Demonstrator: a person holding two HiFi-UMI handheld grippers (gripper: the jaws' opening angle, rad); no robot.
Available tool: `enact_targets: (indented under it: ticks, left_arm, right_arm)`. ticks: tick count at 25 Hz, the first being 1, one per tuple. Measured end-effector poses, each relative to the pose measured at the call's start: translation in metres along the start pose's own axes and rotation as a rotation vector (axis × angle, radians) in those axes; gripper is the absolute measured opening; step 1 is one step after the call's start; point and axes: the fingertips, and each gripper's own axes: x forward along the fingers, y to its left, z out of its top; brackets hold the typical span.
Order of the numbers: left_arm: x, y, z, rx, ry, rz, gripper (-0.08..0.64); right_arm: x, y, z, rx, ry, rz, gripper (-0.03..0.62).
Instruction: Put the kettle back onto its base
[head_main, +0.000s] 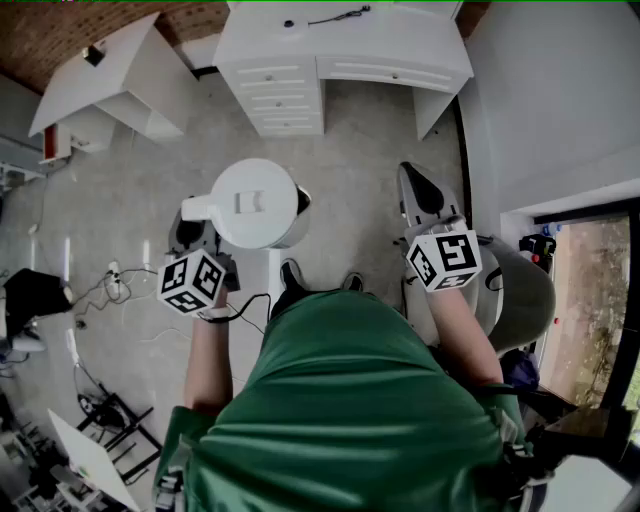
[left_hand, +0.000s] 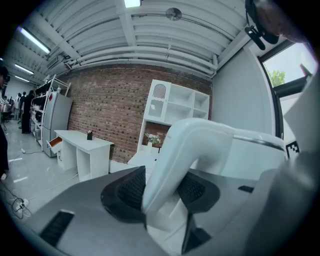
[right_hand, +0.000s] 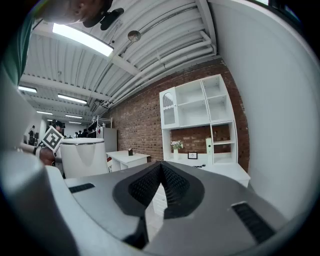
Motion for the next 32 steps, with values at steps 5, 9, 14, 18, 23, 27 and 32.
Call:
enact_targets:
  ticks: [5,9,14,18,23,27,32]
  left_arm:
    - [-0.006,-0.019,-0.009,-0.016,0.004,0.001,0.196]
    - [-0.011,-0.031,-0.013,-0.041,-0.002,-0.003,0.196]
    - [-0.014,-0.041,-0.008,-0.042,-0.005,0.004,0.196]
    - [-0.009,-0.044,-0.005,-0.024,0.004,0.012,0.196]
    - [0.012,-0.037,0.0,-0.02,0.012,0.01,0.196]
    - [0.043,-0.024,0.006,-0.021,0.018,0.004,0.196]
    - [0.088,-0.002,0.014,-0.04,0.031,-0.019,0.196]
  right_arm:
    - [-0.017,-0.01,-0.01,0.013,0.02,0.011,0.021]
    - [-0.024,-0.016,-0.021,0.033,0.042,0.031,0.023]
    - [-0.031,-0.031,-0.007,-0.006,-0.005,0.005,0.031]
    - [-0.029,-0.045,0.009,-0.027,-0.052,-0.023,0.113]
    - [-0.011,-0.056,0.02,-0.023,-0.085,-0.038,0.12]
    - [0.019,-0.064,0.026,-0.022,-0.083,-0.054,0.119]
    - [0.063,-0.065,0.029,-0.044,-0.05,-0.061,0.117]
